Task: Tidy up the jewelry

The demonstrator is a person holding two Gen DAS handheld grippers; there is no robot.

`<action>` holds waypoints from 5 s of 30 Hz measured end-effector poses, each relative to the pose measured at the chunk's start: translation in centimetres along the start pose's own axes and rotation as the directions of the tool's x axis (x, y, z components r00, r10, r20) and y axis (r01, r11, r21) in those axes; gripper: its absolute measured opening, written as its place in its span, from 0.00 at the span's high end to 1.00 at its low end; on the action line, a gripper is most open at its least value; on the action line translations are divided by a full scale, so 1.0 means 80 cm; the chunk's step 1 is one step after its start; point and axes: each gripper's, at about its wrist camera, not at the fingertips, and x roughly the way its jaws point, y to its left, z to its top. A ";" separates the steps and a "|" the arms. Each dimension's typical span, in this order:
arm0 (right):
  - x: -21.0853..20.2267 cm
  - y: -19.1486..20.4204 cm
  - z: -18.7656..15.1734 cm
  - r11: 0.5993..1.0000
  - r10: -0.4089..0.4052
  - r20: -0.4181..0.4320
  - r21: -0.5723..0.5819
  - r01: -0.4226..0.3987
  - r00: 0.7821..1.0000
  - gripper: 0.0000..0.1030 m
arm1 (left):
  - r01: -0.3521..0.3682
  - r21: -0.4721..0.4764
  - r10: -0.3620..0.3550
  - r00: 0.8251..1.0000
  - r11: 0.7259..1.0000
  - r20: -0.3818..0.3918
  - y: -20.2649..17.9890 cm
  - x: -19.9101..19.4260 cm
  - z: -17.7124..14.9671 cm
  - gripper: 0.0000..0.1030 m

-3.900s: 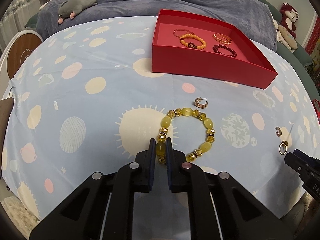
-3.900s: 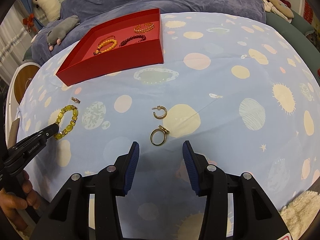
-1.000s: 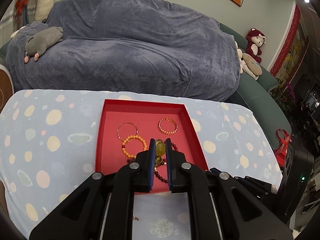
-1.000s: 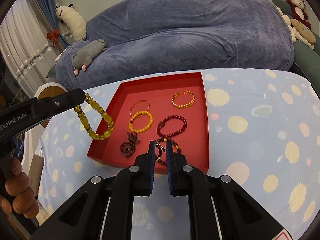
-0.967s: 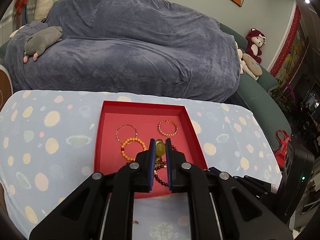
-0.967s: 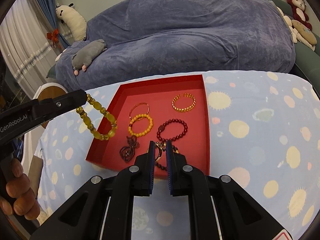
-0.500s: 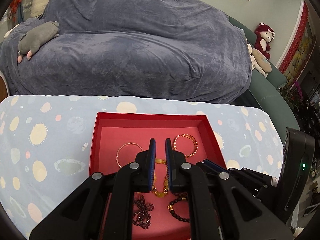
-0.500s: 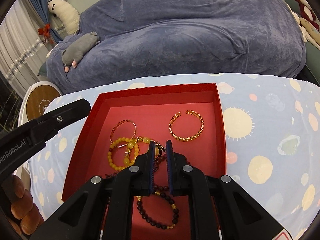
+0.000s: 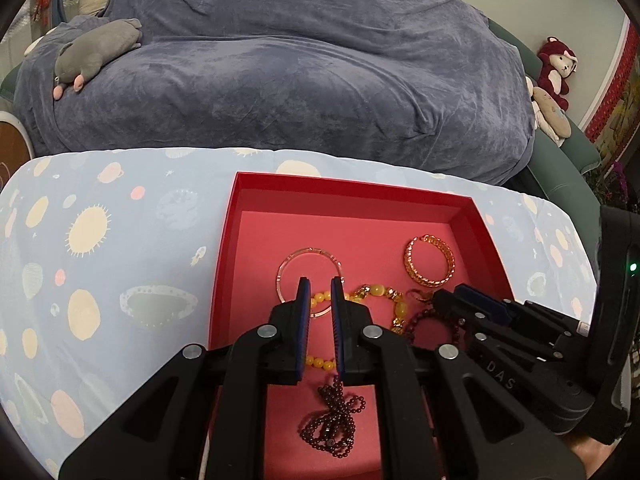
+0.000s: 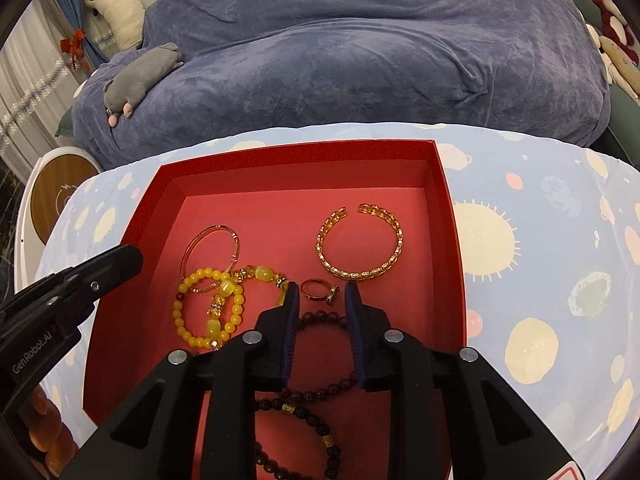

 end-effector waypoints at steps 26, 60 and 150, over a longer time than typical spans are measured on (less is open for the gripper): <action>-0.156 0.005 -0.095 1.000 0.008 0.095 -0.014 -0.007 0.995 0.73 | -0.020 -0.011 0.021 1.000 1.000 0.017 0.008 -0.116 -0.099 0.74; -0.130 -0.030 -0.260 0.995 -0.098 -0.053 0.025 0.100 0.994 0.73 | -0.057 -0.038 0.054 0.996 0.998 -0.077 0.000 -0.111 -0.239 0.57; -0.043 0.025 -0.035 0.999 0.016 0.067 -0.046 -0.013 0.998 0.84 | -0.041 0.044 0.042 0.999 0.998 -0.020 -0.024 0.007 -0.032 0.84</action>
